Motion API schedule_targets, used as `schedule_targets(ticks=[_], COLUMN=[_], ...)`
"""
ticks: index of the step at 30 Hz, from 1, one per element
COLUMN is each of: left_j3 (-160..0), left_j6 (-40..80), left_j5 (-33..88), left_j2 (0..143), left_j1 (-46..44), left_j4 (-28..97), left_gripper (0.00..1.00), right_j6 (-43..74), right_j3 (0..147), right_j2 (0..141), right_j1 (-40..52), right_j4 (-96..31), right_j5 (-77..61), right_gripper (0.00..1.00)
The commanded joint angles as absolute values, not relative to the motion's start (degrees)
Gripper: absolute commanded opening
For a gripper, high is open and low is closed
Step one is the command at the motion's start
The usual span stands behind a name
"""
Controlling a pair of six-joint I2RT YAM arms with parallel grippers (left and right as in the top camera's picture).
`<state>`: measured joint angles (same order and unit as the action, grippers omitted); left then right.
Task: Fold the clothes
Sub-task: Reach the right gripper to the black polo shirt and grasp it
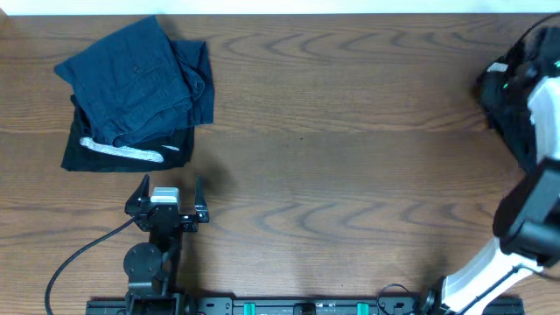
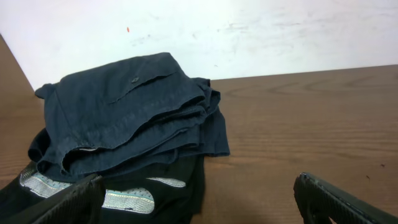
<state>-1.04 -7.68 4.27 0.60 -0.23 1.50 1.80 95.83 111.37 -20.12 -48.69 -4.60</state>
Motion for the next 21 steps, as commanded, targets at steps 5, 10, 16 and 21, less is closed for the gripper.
schedule_targets(ticks=[5,10,16,21], left_j3=[-0.23,-0.23,-0.23,-0.23], left_j6=[-7.66,-7.64,-7.66,-7.66], left_j5=[5.08,5.08,5.08,5.08], left_j2=[0.21,0.21,0.21,0.21], left_j1=[-0.56,-0.56,-0.56,-0.56], left_j4=[3.60,3.60,3.60,3.60], left_gripper=[0.98,0.98,0.98,0.98], right_j6=[0.14,0.12,-0.54,-0.49], right_j3=[99.07,98.98,98.98,98.98], right_j2=[104.92,104.90,104.90,104.90], right_j1=[-18.74,-17.19,-16.53,-16.16], right_j4=[-53.34,-56.25,-56.14,-55.64], right_j5=[-16.75,-17.43,-22.90,-30.39], right_gripper=[0.01,0.01,0.01,0.01])
